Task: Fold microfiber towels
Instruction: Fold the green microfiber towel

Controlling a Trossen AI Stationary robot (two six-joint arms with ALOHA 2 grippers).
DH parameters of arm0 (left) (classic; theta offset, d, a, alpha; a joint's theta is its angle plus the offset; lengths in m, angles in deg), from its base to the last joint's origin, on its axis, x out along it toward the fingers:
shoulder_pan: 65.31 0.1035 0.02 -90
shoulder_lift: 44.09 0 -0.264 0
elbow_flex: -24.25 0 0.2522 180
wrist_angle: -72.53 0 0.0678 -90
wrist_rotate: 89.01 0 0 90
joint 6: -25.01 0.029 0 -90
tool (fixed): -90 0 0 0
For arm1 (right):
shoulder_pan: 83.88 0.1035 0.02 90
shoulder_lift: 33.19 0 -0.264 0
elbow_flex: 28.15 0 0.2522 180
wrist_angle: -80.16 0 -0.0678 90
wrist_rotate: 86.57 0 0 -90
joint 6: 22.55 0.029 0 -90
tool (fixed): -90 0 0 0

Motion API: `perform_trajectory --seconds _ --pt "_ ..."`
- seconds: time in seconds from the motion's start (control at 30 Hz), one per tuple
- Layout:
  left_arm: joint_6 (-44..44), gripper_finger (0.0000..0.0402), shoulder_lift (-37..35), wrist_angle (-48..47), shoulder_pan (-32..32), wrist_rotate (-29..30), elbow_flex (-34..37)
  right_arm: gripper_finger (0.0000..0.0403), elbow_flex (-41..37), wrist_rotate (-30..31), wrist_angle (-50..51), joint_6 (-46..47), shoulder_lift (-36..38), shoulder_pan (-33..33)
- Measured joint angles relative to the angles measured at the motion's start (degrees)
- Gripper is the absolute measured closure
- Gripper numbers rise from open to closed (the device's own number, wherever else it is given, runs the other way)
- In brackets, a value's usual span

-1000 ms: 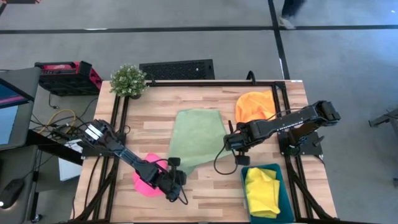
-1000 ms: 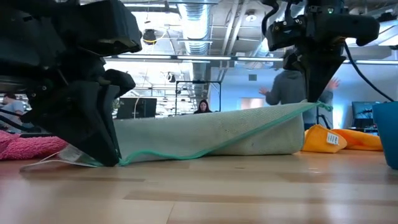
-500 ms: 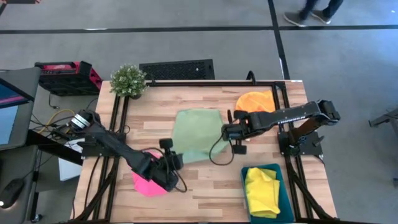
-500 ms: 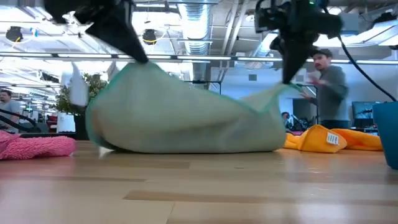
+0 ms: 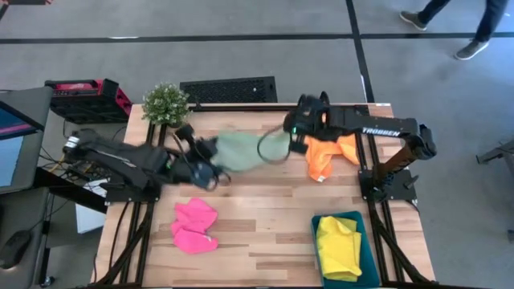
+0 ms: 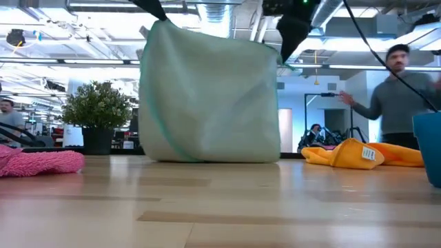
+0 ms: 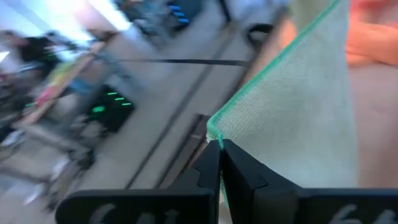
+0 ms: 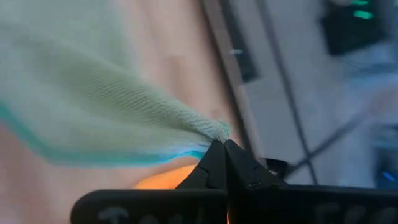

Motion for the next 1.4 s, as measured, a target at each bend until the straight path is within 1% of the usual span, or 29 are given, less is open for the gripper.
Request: perform_trajectory --seconds 0.13,0.2,0.27,0.37,0.5,0.57,0.63,0.73,0.87,1.03,1.13,1.23,1.4 --pt "4.91 0.0401 -3.93 1.48 7.26 4.05 -0.01 0.0399 2.8 6.75 -1.01 -1.91 0.0 -5.84" --pt "8.72 0.0401 -5.09 3.37 11.02 4.62 -0.01 0.0399 4.03 8.39 -2.19 -2.93 0.0 -8.54" --pt "14.69 0.0401 -5.62 7.78 14.55 4.35 -0.01 0.0399 4.88 8.47 -4.15 -3.94 0.04 -10.84" --pt "27.25 0.0401 -5.71 17.47 18.91 2.39 0.01 0.0399 5.4 8.88 -7.27 -6.71 0.04 -13.05" --pt "43.54 0.0401 -5.3 34.4 23.99 -3.52 -0.03 0.0399 6.08 9.85 -12.4 -10.63 0.04 -15.1" --pt "49.09 0.0401 -5.14 39.57 26.15 -5.69 -0.03 0.0399 6.29 10.0 -14.29 -11.8 0.04 -15.79" --pt "50.99 0.0401 -5.07 41.5 27.36 -8.52 -0.14 0.0399 6.57 9.99 -14.63 -11.9 0.04 -16.26" --pt "50.65 0.0401 -4.9 39.21 27.83 -11.05 -0.08 0.0399 6.65 10.1 -13.66 -12.71 0.71 -16.11" --pt "46.99 0.0401 -4.92 32.4 26.2 -12.69 -0.06 0.0399 6.71 10.17 -8.93 -10.42 2.87 -13.1" --pt "36.94 0.0401 -4.92 20.47 22.46 -13.55 -0.06 0.0399 6.71 7.37 1.22 -2.89 5.06 -7.69" --pt "30.2 0.0401 -4.92 13.55 19.45 -14.02 -0.06 0.0399 6.71 3.73 8.85 3.69 5.64 -4.36" --pt "22.81 0.0401 -4.92 7.58 16.22 -15.82 -0.06 0.0399 6.51 0.71 15.97 10.26 5.37 -0.8" --pt "11.45 0.0401 -4.03 -1.53 11.19 -19.77 0.0 0.0399 0.56 -1.05 17.4 17.79 5.62 5.32"
